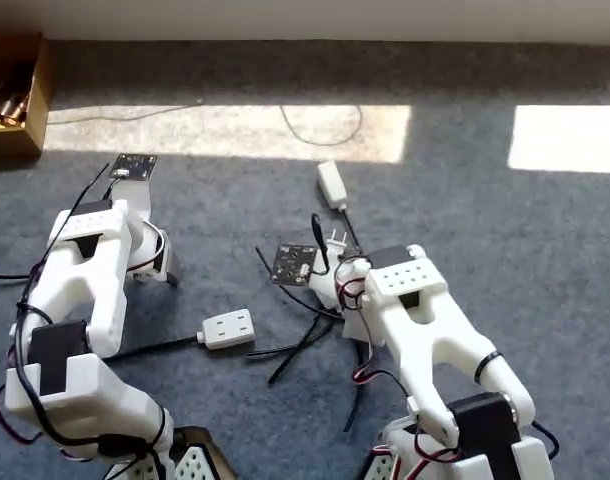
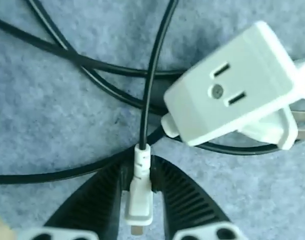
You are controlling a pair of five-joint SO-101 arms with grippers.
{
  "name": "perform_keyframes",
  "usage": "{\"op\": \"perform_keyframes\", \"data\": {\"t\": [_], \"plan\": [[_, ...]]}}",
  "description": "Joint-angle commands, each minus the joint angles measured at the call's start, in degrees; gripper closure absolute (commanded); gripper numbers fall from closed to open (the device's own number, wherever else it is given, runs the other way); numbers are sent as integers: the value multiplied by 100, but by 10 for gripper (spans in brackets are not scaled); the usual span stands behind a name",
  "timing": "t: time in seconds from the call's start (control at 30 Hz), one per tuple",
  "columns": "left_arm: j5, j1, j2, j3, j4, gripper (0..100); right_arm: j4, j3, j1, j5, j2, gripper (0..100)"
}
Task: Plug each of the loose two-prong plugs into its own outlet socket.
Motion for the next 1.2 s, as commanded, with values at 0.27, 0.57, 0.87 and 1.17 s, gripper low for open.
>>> {"op": "perform_keyframes", "data": {"t": [0.27, 0.57, 0.87, 1.17], "plan": [[70, -163, -4, -40, -325, 832, 804, -84, 585, -26, -101, 872], [70, -163, -4, -40, -325, 832, 796, -110, 655, -62, -101, 853], [70, -163, -4, -13, -404, 832, 840, -470, 251, -53, -101, 854], [70, -163, -4, -13, -404, 832, 804, -435, 22, -44, -40, 854]]}}
